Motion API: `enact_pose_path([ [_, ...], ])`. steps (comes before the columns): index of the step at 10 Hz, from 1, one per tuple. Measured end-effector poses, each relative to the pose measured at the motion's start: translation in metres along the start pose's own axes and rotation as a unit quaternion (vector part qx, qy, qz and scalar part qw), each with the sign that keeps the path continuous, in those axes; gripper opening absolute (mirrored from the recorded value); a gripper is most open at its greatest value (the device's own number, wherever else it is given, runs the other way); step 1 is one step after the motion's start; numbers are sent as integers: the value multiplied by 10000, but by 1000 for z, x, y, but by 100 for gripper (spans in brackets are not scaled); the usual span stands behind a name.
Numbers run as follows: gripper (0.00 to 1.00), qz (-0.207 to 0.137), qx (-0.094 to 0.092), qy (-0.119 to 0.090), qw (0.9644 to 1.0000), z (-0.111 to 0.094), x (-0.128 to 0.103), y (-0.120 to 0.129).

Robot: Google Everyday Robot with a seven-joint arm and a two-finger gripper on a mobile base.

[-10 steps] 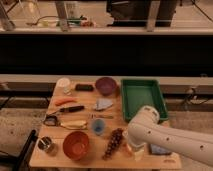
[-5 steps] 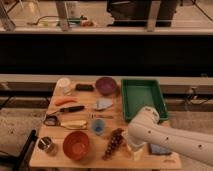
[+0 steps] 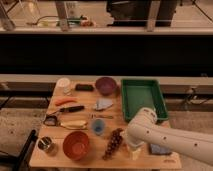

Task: Place grapes in tray

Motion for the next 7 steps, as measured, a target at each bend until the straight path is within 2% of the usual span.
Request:
enact_pose_path([
  [5, 80, 15, 141, 115, 9998, -9, -15, -3],
  [7, 80, -25, 201, 72, 9998, -9, -21, -4],
])
